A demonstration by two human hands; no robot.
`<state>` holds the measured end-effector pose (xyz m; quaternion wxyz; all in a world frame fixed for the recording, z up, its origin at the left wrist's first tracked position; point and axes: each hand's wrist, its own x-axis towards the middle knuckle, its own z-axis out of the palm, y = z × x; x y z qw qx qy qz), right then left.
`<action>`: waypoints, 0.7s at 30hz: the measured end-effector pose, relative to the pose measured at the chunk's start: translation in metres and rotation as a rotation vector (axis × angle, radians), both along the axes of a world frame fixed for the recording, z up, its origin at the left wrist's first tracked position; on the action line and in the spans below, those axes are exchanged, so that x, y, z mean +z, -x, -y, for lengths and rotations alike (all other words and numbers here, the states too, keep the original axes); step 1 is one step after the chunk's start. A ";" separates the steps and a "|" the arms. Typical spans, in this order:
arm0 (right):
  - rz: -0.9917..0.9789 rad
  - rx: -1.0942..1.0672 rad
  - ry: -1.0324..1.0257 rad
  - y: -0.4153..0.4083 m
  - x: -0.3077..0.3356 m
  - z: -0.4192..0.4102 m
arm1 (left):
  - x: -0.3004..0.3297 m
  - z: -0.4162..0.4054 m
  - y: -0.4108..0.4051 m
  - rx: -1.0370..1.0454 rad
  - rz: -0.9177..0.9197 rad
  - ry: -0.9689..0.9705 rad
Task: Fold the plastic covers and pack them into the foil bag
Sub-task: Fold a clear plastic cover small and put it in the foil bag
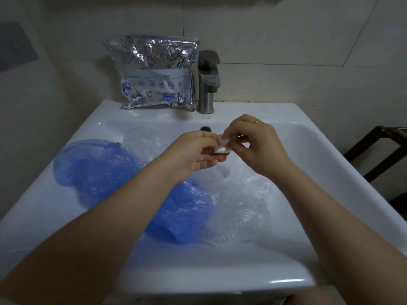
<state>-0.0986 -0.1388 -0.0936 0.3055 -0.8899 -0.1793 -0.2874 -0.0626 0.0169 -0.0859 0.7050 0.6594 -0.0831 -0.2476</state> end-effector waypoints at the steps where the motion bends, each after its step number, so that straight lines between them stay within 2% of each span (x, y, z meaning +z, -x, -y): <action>1: 0.008 0.009 0.026 0.000 0.000 0.001 | 0.001 -0.001 0.000 0.003 -0.022 0.026; 7: 0.036 0.050 0.130 0.002 0.002 0.000 | 0.006 -0.004 -0.001 -0.021 -0.080 0.156; 10: 0.042 0.022 0.038 0.006 0.007 0.001 | 0.012 -0.011 -0.004 -0.108 -0.034 0.165; 15: 0.064 -0.032 -0.080 0.008 0.020 -0.008 | 0.023 -0.026 -0.013 -0.276 0.263 0.031; 21: -0.166 -0.013 -0.311 -0.019 0.051 -0.030 | 0.039 -0.032 -0.033 -0.143 0.466 -0.021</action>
